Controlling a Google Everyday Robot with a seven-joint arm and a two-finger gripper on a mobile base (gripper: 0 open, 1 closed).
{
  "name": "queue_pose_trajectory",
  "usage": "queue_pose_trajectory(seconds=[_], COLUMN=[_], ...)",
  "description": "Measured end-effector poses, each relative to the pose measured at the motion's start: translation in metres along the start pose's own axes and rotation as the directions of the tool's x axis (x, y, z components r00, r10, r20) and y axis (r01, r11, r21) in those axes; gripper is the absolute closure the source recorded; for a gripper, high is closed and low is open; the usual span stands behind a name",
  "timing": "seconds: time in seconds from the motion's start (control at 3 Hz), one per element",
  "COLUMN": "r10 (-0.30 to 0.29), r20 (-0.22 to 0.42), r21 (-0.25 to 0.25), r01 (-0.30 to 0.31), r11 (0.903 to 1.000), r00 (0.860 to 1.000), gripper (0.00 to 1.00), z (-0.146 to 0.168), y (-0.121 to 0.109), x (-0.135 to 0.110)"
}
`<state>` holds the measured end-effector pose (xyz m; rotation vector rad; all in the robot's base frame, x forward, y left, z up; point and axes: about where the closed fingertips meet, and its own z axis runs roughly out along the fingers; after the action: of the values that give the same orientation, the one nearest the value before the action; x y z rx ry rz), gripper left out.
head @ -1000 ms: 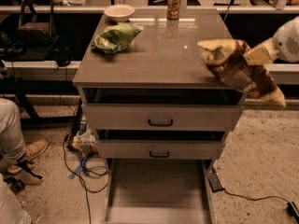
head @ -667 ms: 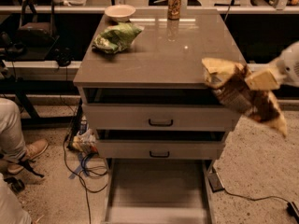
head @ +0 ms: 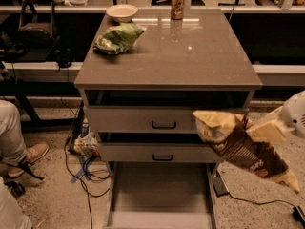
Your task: Place brown chip bag into bottom drawer
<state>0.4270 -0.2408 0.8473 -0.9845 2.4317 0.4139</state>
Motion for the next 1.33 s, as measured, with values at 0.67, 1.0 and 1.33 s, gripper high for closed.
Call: queue_pose_trajectory(seconds=[0.67, 1.0, 1.33], r10=[0.009, 0.000, 0.013], r20=[-0.037, -0.118, -0.201], r21=[-0.022, -0.057, -0.163], r01=[-0.010, -0.007, -0.047], r11=[0.9997, 0.9983, 0.9855], r00=[0.999, 0.993, 0.980], gripper=[1.00, 1.00, 1.00], z=[0.012, 0.070, 0.160], y=[0.007, 0.020, 0.059], x=[0.010, 0.023, 0.062])
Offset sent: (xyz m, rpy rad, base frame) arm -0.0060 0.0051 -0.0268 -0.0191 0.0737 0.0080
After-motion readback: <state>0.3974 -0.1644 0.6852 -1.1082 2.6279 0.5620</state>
